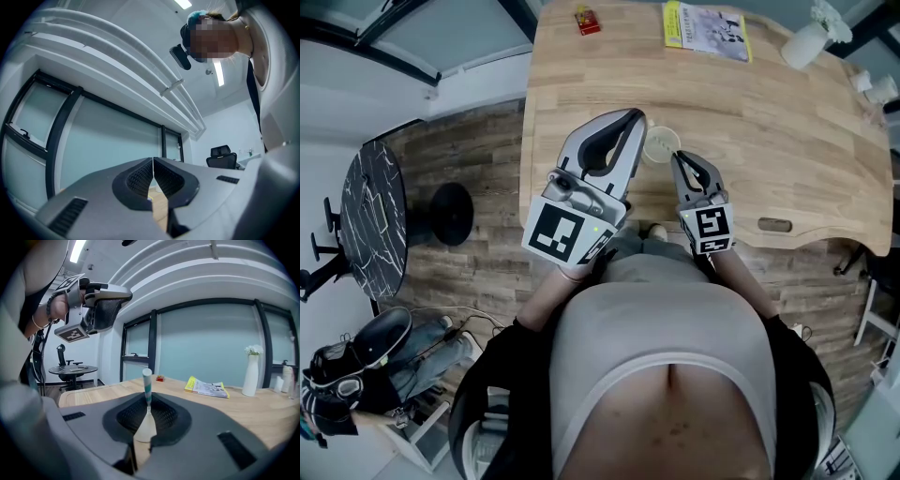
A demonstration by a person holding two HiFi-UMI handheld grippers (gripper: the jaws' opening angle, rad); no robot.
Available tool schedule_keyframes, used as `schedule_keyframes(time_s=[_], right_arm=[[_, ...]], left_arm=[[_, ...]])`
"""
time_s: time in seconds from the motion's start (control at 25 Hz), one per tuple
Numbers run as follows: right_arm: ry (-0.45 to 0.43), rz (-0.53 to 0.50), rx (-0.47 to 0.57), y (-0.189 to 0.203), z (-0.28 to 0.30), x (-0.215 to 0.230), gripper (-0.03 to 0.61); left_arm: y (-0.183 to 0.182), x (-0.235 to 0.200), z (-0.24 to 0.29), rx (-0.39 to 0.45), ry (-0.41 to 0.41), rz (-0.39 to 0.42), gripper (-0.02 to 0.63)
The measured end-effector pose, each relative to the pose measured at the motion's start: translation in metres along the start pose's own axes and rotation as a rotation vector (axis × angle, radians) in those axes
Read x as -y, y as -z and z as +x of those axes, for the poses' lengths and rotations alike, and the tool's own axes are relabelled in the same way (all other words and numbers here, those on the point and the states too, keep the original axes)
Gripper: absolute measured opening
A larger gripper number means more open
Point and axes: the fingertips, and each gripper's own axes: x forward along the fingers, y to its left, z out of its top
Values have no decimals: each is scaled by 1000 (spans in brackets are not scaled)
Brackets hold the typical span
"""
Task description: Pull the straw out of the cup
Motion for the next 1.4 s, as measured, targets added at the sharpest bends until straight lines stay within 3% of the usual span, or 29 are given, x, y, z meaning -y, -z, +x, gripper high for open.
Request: schedule_keyframes(time_s=[1.4], right_arm=[[-7,7,46,-23,-4,4,43]], left_arm=[[-9,9,3,21,12,13,11]])
